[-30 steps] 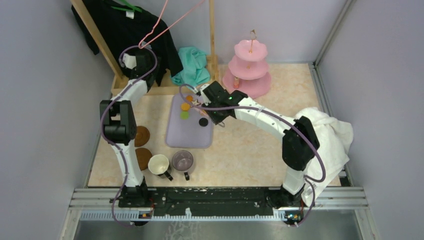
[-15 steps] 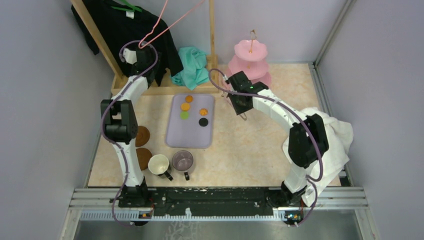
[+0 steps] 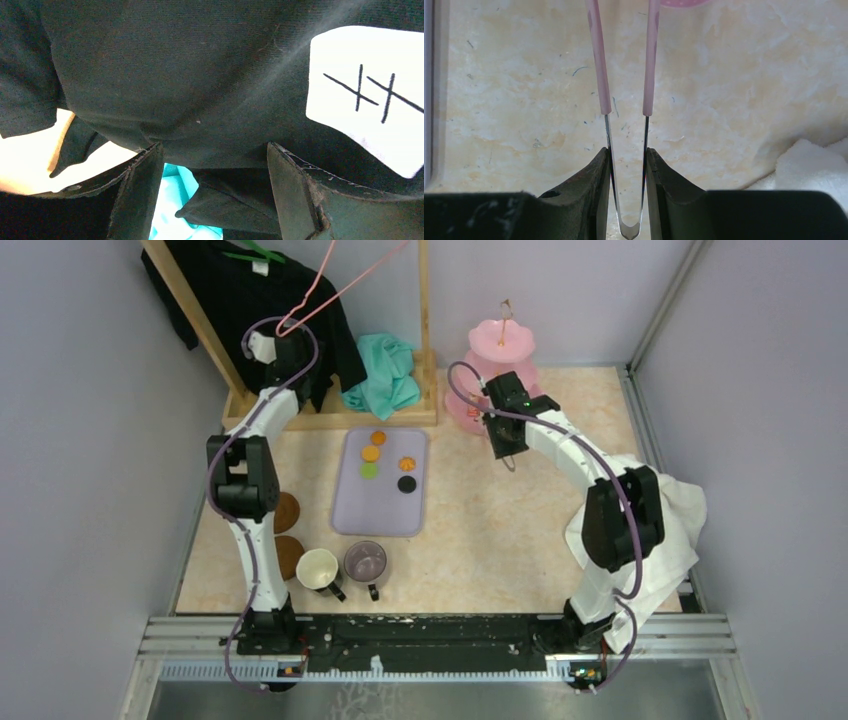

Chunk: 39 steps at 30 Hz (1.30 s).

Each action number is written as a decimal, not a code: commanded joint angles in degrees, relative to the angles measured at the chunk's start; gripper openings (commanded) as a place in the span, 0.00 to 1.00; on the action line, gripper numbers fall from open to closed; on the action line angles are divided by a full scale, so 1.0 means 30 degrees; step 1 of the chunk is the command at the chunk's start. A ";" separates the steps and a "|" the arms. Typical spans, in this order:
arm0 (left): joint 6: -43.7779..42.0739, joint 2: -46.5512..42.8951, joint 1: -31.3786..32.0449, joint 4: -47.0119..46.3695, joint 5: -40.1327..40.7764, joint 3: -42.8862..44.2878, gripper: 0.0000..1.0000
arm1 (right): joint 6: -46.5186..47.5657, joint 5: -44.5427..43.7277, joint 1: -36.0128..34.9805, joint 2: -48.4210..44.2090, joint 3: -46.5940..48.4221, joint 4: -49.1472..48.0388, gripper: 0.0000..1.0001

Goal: Serve the afternoon tea
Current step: Place the desert on the desert table.

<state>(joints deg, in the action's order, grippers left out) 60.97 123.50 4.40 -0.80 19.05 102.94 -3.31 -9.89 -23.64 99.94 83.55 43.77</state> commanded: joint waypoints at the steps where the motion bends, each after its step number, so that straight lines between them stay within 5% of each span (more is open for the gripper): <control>1: -0.0403 0.0534 0.0017 0.0090 -0.0007 0.0875 0.80 | -0.0331 -0.0631 0.0704 0.0078 0.0347 -0.0537 0.15; 24: -0.0944 0.1159 -0.0208 0.0264 0.0067 0.1825 0.80 | 0.0064 0.0215 0.3009 0.3410 0.2769 -0.1210 0.15; 39: -0.0886 0.1260 -0.0303 0.0266 -0.0107 0.1809 0.80 | 0.0002 0.0335 0.3018 0.4330 0.3505 -0.0569 0.36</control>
<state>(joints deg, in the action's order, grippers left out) 59.09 125.93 3.73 0.08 19.00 106.28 -3.44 -8.91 -15.07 113.14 90.94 42.63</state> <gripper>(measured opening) 0.802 0.340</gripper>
